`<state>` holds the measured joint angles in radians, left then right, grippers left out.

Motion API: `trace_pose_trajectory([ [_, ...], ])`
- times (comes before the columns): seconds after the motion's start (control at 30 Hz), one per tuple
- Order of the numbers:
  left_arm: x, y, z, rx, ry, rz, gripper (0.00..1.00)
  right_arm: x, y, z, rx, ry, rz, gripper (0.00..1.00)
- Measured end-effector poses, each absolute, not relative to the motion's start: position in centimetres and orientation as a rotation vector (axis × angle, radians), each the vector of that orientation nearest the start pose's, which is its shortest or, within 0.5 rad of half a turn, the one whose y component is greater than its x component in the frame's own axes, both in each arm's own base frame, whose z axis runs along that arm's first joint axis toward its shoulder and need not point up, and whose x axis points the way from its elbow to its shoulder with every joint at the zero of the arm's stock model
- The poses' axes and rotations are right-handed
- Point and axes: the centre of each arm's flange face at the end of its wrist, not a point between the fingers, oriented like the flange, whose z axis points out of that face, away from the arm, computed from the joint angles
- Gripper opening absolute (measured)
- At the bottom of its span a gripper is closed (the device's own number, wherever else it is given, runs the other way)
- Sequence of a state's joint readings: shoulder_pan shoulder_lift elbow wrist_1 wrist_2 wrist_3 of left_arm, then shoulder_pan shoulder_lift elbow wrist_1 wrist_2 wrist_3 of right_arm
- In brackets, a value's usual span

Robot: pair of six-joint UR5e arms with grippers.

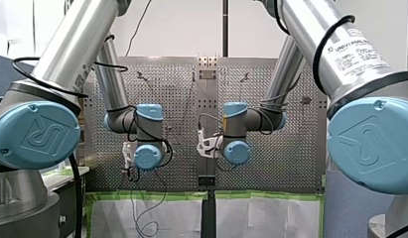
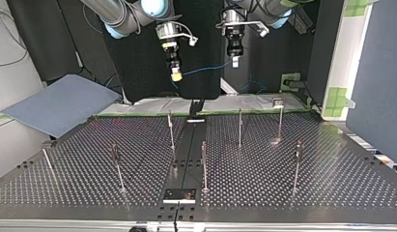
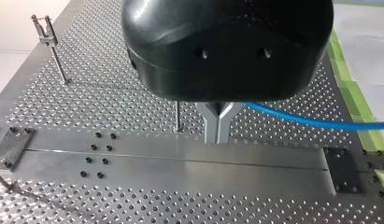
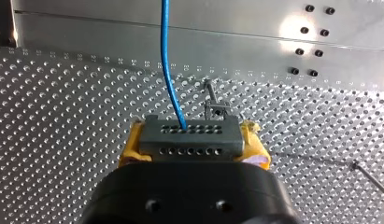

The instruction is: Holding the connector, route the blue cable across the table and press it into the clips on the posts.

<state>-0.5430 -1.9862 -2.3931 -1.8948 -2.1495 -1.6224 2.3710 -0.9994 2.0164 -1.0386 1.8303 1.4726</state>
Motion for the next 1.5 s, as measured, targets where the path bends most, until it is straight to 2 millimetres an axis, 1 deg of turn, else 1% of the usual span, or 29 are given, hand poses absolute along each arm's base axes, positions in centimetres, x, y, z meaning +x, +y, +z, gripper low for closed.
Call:
trace_pose_trajectory([
  [0.1,28.6,-25.8,8.3,-0.058,1.577,0.007,0.0,46.6,-29.0,8.3,1.625,-0.782,1.534,0.0],
  [0.2,28.8,-24.9,8.4,-0.058,1.594,0.035,0.0,47.1,-28.5,7.1,1.676,-0.757,1.496,0.0],
  [0.37,28.8,-24.1,8.2,-0.055,1.629,0.068,0.0,46.6,-27.7,4.1,1.771,-0.754,1.414,0.0],
  [0.47,28.7,-23.9,8.0,-0.05,1.644,0.077,0.0,46.2,-27.3,3.0,1.815,-0.76,1.375,0.0],
  [0.63,28.6,-23.9,8.0,-0.048,1.651,0.081,0.0,45.9,-27.0,2.4,1.848,-0.765,1.345,0.0],
  [0.87,28.6,-23.8,7.9,-0.045,1.652,0.081,0.0,45.9,-27.0,2.4,1.852,-0.765,1.338,0.0],
  [0.97,28.6,-24.0,8.1,-0.037,1.649,0.073,0.0,46.1,-27.3,3.1,1.836,-0.775,1.338,0.0],
  [1.17,28.7,-24.1,9.4,-0.025,1.645,0.074,0.0,46.8,-27.7,5.8,1.804,-0.807,1.363,0.0],
  [1.3,29.8,-24.1,11.1,-0.066,1.622,0.085,0.0,47.4,-28.3,7.8,1.794,-0.822,1.411,0.0],
  [1.4,30.6,-24.0,12.3,-0.099,1.603,0.093,0.0,48.2,-28.9,9.6,1.783,-0.831,1.462,0.0],
  [1.5,31.4,-24.1,13.6,-0.127,1.582,0.104,0.0,49.1,-29.5,11.9,1.77,-0.83,1.518,0.0],
])
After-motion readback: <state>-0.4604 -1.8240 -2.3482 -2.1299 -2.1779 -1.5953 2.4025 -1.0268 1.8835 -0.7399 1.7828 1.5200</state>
